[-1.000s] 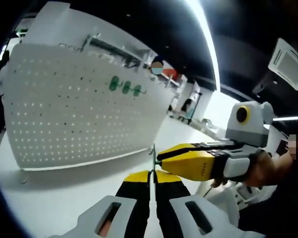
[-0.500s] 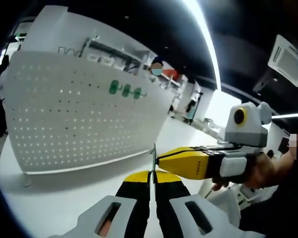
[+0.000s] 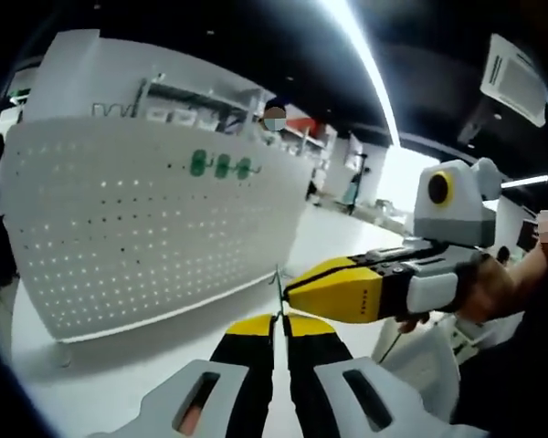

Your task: Insert the hook assembly into the mounting plate slot until the hook locks in place.

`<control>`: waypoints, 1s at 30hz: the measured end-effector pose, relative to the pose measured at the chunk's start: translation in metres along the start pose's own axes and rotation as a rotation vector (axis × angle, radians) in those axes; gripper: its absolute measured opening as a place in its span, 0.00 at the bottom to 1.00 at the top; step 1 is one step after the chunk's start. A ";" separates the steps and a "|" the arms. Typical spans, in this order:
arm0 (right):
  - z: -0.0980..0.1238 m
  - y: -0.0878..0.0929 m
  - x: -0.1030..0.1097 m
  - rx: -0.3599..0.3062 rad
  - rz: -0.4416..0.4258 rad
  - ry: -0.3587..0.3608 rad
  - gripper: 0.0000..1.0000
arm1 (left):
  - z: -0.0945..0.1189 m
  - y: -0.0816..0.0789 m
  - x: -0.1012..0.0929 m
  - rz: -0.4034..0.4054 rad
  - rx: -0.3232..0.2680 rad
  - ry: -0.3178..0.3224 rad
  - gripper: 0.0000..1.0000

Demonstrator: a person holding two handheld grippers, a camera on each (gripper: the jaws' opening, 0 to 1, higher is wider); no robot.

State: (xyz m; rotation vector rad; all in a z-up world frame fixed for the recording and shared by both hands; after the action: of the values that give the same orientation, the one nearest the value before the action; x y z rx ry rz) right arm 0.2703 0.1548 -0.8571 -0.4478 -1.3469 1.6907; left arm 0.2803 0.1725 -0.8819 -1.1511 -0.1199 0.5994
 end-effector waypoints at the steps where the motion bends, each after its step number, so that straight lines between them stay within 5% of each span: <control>1: 0.000 0.000 0.000 0.000 0.000 -0.001 0.00 | 0.000 -0.001 0.002 -0.041 -0.002 -0.020 0.04; 13: 0.004 -0.016 0.002 -0.036 0.049 -0.002 0.00 | 0.004 0.001 0.002 -0.038 -0.009 -0.001 0.04; 19: 0.007 -0.024 -0.009 -0.053 0.073 0.015 0.00 | 0.004 0.006 0.002 0.003 -0.014 0.022 0.20; 23: 0.010 -0.024 -0.015 -0.050 0.087 0.037 0.00 | 0.002 0.008 -0.003 0.033 -0.019 0.050 0.45; 27: 0.012 -0.025 -0.019 -0.040 0.123 0.050 0.00 | 0.001 0.017 -0.008 -0.011 0.056 0.043 0.47; 30: 0.013 -0.027 -0.023 -0.046 0.125 0.056 0.00 | 0.000 0.013 -0.011 0.019 0.026 0.056 0.60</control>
State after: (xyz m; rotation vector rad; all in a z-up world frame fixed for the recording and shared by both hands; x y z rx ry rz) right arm 0.2848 0.1283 -0.8335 -0.6131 -1.3424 1.7383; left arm 0.2662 0.1703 -0.8912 -1.1442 -0.0532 0.5837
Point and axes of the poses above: the point that each gripper's makers call its tool centre point, and the gripper's own axes: z roughly backward along the fingers, x roughly to its left, y roughly out of its underside, the point moved 2 cm from there along z, roughly backward along the fingers, and after that the axes turned 8 degrees about x, right-handed, at the moved point
